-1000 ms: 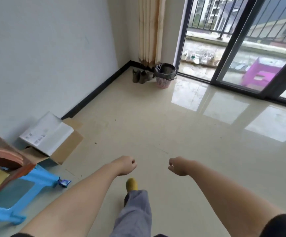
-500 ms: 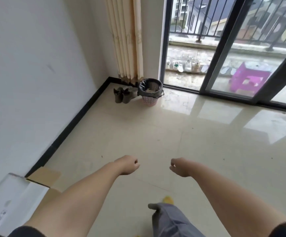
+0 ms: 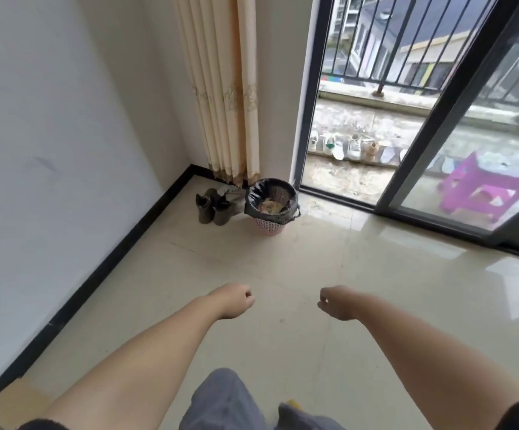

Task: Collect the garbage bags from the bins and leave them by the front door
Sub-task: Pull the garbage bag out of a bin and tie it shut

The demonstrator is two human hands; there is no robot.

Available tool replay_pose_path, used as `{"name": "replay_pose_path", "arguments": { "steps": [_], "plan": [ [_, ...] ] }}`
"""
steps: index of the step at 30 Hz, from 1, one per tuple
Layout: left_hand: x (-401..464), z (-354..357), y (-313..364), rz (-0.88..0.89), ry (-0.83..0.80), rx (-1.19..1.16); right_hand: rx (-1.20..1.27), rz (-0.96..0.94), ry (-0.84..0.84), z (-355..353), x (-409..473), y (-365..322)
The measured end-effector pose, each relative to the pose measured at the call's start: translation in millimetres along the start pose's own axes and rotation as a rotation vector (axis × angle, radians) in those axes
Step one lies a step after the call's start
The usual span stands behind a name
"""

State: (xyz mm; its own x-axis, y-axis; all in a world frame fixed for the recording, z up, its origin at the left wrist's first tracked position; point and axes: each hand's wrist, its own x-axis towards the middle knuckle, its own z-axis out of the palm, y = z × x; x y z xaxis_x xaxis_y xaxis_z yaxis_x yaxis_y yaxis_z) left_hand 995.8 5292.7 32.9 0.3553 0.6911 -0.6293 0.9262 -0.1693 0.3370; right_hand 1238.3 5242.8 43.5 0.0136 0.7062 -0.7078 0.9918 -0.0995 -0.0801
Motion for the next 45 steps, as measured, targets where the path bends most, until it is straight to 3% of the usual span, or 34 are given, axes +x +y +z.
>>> {"name": "replay_pose_path", "arguments": {
  "steps": [7,15,23,31,37,40,43,45],
  "plan": [
    [133,-84,-14,0.048,-0.033,0.048,0.064,0.018,-0.003,-80,121,7],
    [300,-188,-62,0.09,-0.189,0.136,0.299,0.121,-0.07,-147,277,-12],
    [471,-165,-73,0.048,-0.231,0.048,0.474,0.156,-0.065,-146,446,15],
    [666,-47,-106,-0.175,0.052,-0.535,0.881,0.217,0.078,-46,657,61],
    [783,-25,-140,-0.339,0.408,-0.897,1.138,0.153,0.295,-16,778,80],
    [819,-17,-152,-0.296,0.558,-0.994,1.309,0.118,0.427,-14,815,90],
    [833,-10,-154,-0.222,0.585,-1.087,1.479,0.073,0.521,-14,827,98],
    [830,-11,-146,-0.198,0.494,-1.154,1.541,0.086,0.513,-14,819,104]
  ]
}}
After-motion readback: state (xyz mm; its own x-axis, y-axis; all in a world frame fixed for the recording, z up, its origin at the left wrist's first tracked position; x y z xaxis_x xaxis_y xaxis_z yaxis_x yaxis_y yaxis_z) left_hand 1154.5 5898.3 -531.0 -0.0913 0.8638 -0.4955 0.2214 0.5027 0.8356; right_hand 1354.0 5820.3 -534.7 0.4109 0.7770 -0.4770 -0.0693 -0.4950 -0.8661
